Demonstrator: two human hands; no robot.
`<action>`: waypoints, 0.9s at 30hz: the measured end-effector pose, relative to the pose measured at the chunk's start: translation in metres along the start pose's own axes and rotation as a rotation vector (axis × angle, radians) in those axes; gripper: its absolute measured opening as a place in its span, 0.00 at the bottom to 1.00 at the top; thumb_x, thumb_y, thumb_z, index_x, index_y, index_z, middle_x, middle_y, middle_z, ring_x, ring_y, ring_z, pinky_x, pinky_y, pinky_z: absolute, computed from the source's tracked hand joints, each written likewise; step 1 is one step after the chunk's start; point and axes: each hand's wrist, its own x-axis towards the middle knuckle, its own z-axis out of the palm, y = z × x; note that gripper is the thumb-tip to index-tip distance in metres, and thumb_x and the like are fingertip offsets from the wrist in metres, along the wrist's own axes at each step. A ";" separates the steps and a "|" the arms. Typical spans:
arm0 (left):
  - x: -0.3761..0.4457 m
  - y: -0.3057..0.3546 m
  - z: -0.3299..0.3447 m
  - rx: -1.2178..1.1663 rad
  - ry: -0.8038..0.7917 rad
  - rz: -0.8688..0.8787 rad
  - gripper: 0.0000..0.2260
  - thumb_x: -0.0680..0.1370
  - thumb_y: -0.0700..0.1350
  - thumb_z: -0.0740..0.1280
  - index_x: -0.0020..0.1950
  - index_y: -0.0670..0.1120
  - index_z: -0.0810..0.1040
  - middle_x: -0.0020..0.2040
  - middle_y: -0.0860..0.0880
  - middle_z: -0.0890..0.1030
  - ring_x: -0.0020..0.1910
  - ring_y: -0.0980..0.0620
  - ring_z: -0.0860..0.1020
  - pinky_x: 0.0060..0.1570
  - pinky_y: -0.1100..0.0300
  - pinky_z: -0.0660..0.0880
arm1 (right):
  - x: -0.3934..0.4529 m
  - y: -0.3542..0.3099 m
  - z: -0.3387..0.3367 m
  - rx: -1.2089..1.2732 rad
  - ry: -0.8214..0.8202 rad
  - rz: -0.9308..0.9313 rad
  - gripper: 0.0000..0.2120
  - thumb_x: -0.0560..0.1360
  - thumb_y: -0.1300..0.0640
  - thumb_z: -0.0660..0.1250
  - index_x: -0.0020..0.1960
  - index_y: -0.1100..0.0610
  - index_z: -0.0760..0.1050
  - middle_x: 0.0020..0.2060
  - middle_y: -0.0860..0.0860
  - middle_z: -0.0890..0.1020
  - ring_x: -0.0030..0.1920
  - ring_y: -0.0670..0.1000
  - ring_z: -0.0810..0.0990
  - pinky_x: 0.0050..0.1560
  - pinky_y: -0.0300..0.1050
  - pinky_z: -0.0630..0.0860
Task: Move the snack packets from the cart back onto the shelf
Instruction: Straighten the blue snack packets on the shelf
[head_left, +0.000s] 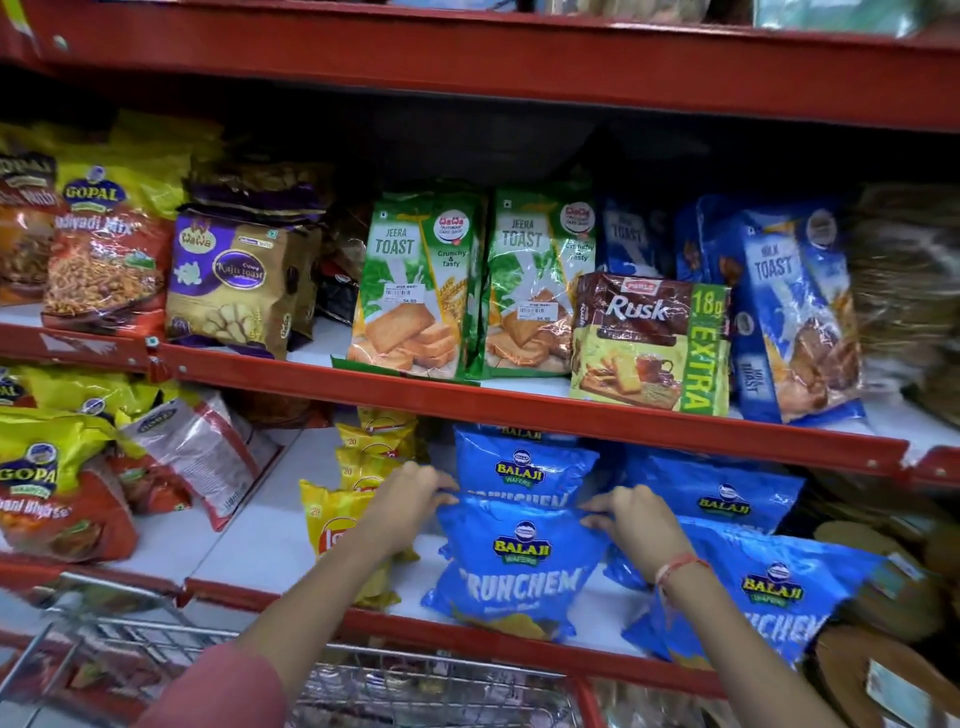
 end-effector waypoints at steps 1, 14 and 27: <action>0.001 -0.006 -0.004 -0.002 0.003 -0.010 0.10 0.78 0.43 0.65 0.57 0.45 0.81 0.54 0.43 0.85 0.54 0.43 0.80 0.51 0.54 0.75 | 0.003 -0.005 0.004 0.004 -0.010 -0.009 0.11 0.77 0.54 0.66 0.59 0.49 0.80 0.52 0.57 0.84 0.56 0.58 0.79 0.53 0.49 0.75; 0.000 0.041 0.015 0.112 -0.034 0.031 0.24 0.77 0.53 0.64 0.71 0.46 0.64 0.72 0.47 0.70 0.69 0.51 0.70 0.78 0.50 0.48 | -0.009 0.029 -0.012 0.119 -0.025 -0.038 0.32 0.74 0.48 0.69 0.74 0.49 0.60 0.73 0.55 0.66 0.70 0.56 0.69 0.68 0.52 0.70; 0.043 0.227 0.087 -0.137 -0.127 0.217 0.18 0.79 0.44 0.63 0.68 0.44 0.70 0.66 0.42 0.77 0.68 0.47 0.71 0.77 0.53 0.52 | -0.076 0.223 -0.052 -0.029 -0.052 0.254 0.24 0.76 0.46 0.66 0.70 0.51 0.67 0.70 0.53 0.71 0.73 0.52 0.64 0.72 0.46 0.60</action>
